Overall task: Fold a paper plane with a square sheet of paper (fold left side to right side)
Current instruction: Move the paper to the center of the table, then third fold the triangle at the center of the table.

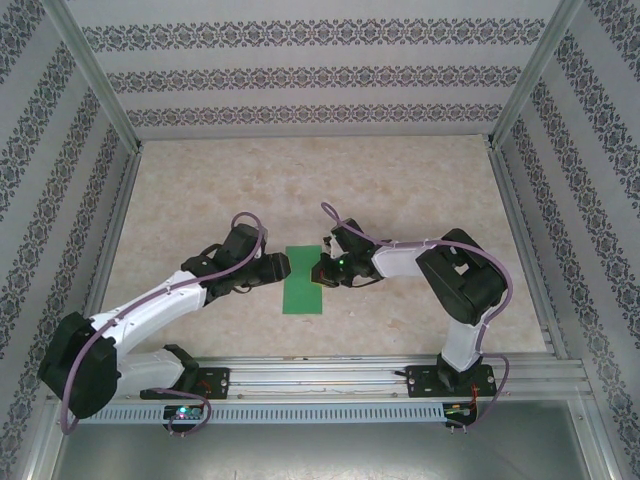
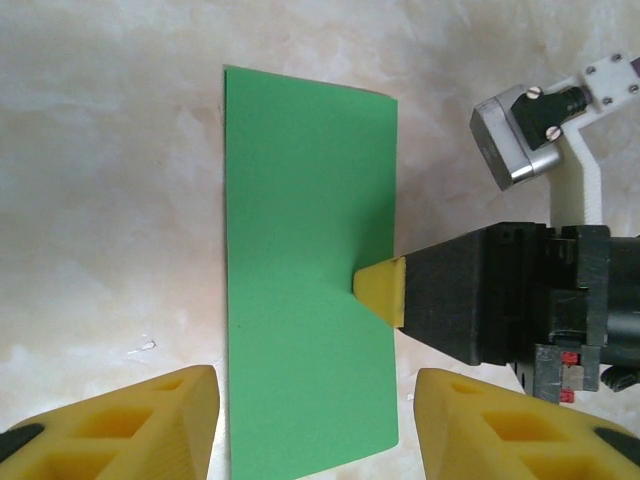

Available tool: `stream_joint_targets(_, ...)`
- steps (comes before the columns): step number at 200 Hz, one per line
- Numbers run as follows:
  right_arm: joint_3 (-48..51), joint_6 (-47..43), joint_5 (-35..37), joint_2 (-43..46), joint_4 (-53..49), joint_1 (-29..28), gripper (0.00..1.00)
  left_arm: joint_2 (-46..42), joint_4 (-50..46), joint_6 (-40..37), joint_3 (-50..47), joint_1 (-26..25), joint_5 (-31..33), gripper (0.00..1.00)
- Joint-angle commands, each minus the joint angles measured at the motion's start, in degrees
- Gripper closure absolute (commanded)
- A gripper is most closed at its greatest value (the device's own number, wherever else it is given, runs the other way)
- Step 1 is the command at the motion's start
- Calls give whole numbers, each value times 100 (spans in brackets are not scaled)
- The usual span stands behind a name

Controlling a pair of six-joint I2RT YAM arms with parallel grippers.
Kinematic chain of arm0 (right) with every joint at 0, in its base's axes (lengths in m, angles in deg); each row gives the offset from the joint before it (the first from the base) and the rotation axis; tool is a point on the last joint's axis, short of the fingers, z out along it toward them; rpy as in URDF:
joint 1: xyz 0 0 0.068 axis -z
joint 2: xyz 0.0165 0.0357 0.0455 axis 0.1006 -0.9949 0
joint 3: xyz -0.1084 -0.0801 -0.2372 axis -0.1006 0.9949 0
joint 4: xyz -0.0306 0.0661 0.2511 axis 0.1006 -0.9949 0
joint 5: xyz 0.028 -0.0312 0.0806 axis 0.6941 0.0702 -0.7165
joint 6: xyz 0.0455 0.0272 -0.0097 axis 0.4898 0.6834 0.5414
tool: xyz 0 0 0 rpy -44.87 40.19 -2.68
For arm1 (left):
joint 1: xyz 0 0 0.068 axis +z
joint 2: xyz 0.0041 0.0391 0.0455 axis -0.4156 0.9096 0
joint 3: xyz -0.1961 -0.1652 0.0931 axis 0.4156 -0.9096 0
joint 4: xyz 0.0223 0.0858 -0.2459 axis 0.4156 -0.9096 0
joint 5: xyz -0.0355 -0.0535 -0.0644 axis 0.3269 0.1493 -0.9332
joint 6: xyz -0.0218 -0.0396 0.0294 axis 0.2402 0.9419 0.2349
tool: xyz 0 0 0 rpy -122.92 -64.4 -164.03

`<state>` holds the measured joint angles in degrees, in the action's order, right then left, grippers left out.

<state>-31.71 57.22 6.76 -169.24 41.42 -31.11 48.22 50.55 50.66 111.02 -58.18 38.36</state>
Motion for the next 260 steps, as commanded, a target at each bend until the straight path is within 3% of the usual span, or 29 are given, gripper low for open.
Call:
stream_joint_targets(1,196,-253,-111,-29,-268,113,99,133,154,90,-180,76,-339,45)
stream_joint_targets(75,541,-590,-336,267,-308,377,100,1209,1146,431,-335,67,-1517,53)
stream_joint_targets(102,564,-601,-348,275,-304,384,100,1657,1326,484,-261,50,-1745,62)
stream_joint_targets(156,581,-610,-326,265,-304,392,100,2027,1207,546,-190,38,-1581,65)
stream_joint_targets(221,590,-628,-335,238,-304,419,99,2107,1654,697,-312,40,-1932,75)
stream_joint_targets(260,590,-637,-352,220,-304,419,99,2071,1812,785,-343,40,-2021,76)
